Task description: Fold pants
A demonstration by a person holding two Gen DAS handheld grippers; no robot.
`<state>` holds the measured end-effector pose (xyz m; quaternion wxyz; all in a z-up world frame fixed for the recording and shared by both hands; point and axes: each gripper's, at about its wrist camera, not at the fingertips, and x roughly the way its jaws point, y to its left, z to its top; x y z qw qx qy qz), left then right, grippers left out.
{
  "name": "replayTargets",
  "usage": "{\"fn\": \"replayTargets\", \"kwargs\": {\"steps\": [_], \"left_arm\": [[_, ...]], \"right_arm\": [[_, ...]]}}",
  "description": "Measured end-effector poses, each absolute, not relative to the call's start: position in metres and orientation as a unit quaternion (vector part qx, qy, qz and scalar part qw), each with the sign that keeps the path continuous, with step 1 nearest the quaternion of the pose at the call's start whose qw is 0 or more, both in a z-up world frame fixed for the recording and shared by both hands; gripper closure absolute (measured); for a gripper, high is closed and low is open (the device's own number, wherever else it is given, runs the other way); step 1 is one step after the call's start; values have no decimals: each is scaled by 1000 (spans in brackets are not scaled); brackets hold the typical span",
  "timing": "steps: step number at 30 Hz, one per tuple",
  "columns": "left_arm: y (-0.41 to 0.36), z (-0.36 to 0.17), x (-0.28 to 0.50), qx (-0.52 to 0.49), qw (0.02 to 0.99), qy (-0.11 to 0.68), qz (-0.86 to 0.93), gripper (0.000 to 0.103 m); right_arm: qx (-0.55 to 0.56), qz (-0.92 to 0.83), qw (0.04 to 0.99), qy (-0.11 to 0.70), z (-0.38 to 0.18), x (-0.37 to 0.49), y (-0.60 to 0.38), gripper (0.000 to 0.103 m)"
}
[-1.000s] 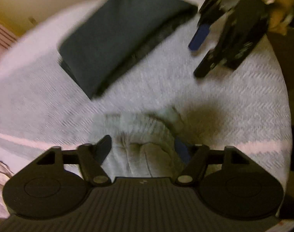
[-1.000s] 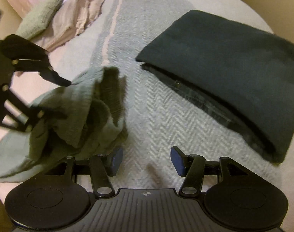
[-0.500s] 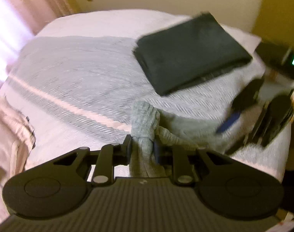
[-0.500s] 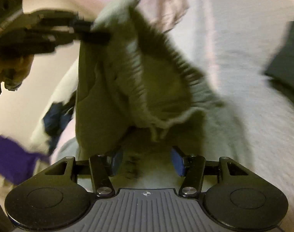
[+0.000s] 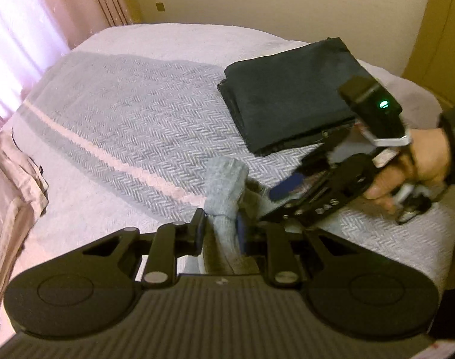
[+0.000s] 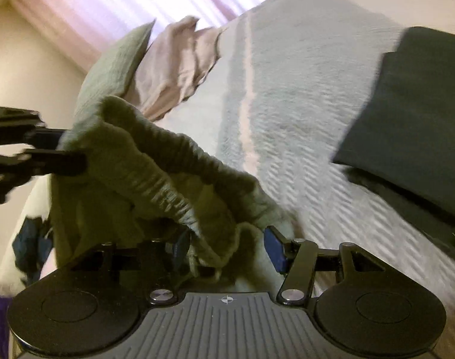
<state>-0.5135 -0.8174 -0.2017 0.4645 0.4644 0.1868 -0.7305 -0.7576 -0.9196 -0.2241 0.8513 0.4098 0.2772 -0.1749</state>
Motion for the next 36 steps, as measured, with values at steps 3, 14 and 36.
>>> {"fn": "replayTargets", "kwargs": {"steps": [3,14,36], "left_arm": [[-825,-205,-511,462,469,187,-729,85],[-830,-198,-494,459,465,196,-731,86],[-794,-229,-544,459,423,169,-763,86]], "right_arm": [[417,-168,850,273,-216,-767,-904,55],[378,-142,874,269,-247,-680,-924,89],[400,-263,836,268,-238,-802,-935,85]]}}
